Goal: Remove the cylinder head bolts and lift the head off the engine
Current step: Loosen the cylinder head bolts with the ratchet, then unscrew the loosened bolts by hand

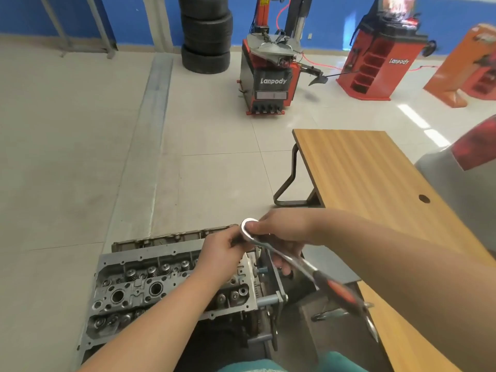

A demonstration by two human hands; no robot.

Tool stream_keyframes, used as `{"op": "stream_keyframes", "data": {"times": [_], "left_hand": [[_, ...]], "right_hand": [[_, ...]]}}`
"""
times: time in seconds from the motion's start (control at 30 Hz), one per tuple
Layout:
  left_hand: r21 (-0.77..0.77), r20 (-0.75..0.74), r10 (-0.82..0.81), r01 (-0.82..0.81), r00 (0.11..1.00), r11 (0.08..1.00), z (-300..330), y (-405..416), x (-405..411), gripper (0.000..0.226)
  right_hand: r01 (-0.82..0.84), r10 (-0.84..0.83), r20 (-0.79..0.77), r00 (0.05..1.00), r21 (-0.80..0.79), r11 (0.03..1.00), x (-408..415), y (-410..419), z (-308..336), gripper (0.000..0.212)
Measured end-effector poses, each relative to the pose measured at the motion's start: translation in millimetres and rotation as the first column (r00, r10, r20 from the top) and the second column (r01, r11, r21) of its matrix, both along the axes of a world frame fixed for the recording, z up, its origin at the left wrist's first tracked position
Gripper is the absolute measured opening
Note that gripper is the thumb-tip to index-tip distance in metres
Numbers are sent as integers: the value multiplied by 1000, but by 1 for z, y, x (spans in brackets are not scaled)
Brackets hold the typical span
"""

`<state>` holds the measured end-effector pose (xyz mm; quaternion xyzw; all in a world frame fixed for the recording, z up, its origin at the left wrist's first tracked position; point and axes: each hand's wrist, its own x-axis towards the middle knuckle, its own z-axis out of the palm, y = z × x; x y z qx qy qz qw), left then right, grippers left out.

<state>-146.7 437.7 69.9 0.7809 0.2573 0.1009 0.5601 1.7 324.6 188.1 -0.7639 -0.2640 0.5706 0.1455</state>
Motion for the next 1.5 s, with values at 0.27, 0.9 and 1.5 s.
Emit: {"op": "stream_keyframes", "data": {"times": [0.27, 0.9, 1.5], "left_hand": [[20, 7, -5, 5, 1000, 1000, 3, 5, -3, 38], [-159, 101, 376, -358, 921, 920, -12, -23, -1, 28], [-64, 120, 513, -509, 850, 858, -16, -50, 6, 23]], "right_hand": [[422, -438, 7, 899, 253, 871, -43, -9, -30, 44], [558, -659, 352, 664, 354, 751, 142, -131, -85, 30], [495, -325, 727, 605, -24, 869, 184, -258, -269, 26]]}}
